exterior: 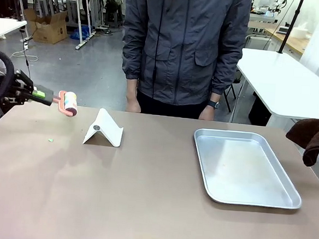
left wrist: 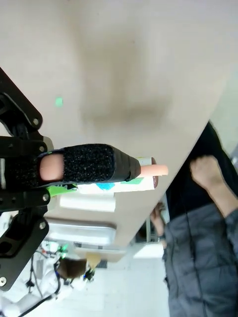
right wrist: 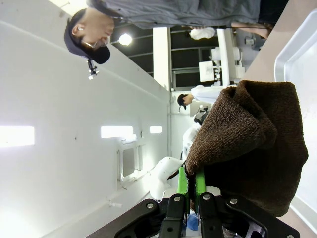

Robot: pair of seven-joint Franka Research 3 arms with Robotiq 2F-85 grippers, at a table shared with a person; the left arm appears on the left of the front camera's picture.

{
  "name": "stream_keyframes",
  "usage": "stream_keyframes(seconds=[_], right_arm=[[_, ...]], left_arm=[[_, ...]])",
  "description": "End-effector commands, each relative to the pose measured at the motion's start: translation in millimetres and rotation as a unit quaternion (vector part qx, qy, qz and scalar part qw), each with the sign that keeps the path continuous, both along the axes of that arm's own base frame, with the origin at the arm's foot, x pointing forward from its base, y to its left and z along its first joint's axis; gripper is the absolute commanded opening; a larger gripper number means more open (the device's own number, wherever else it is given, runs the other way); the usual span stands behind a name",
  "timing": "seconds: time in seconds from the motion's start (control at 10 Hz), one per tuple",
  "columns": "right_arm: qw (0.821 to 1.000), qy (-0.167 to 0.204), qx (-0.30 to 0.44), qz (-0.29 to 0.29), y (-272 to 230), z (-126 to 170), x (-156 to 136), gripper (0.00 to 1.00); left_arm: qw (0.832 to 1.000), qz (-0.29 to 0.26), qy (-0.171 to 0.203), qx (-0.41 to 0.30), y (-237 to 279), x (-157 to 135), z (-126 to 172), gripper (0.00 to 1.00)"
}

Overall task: Clean the surface of the table.
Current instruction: Clean the area not pointed to by the person.

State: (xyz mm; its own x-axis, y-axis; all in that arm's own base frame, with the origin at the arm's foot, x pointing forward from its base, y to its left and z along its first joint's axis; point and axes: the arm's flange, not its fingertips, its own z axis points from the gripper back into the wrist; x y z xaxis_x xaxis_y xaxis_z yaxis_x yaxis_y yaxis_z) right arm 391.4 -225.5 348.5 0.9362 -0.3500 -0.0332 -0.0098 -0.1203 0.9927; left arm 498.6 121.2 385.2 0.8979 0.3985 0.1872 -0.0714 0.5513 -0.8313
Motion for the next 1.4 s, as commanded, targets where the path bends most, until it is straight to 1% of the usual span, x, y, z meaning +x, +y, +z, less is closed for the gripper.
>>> stream_keyframes(seconds=[0.0, 0.2, 0.3, 0.4, 0.5, 0.7, 0.8, 1.1, 1.2, 1.3], right_arm=[[1.000, 0.004, 0.009, 0.003, -1, 7, 1, 0.06], [1.000, 0.004, 0.009, 0.003, -1, 7, 1, 0.06], [1.000, 0.004, 0.009, 0.003, -1, 7, 1, 0.06], [1.000, 0.004, 0.009, 0.003, -1, 7, 1, 0.06], [1.000, 0.004, 0.009, 0.003, -1, 7, 1, 0.06], [1.000, 0.004, 0.009, 0.003, -1, 7, 1, 0.06], [1.000, 0.004, 0.009, 0.003, -1, 7, 1, 0.06], [1.000, 0.004, 0.009, 0.003, -1, 7, 1, 0.06], [1.000, 0.004, 0.009, 0.003, -1, 7, 1, 0.06], [1.000, 0.004, 0.009, 0.003, -1, 7, 1, 0.06]], left_arm=[[0.998, -0.038, -0.041, -0.038, 13, -41, 18, 0.19], [0.993, -0.063, -0.074, -0.059, 26, -87, 32, 0.19], [0.990, -0.093, -0.072, -0.075, 34, -110, 31, 0.19], [0.988, -0.101, -0.084, -0.081, 48, -133, 22, 0.19], [0.986, -0.107, -0.086, -0.094, 62, -151, 12, 0.19], [0.979, -0.143, -0.077, -0.124, 88, -185, -4, 0.19], [0.978, -0.143, -0.078, -0.133, 103, -198, -13, 0.19], [0.978, -0.107, -0.080, -0.162, 140, -212, -32, 0.19], [0.976, -0.108, -0.078, -0.173, 149, -216, -38, 0.19], [0.976, -0.081, -0.085, -0.186, 155, -217, -42, 0.19]])
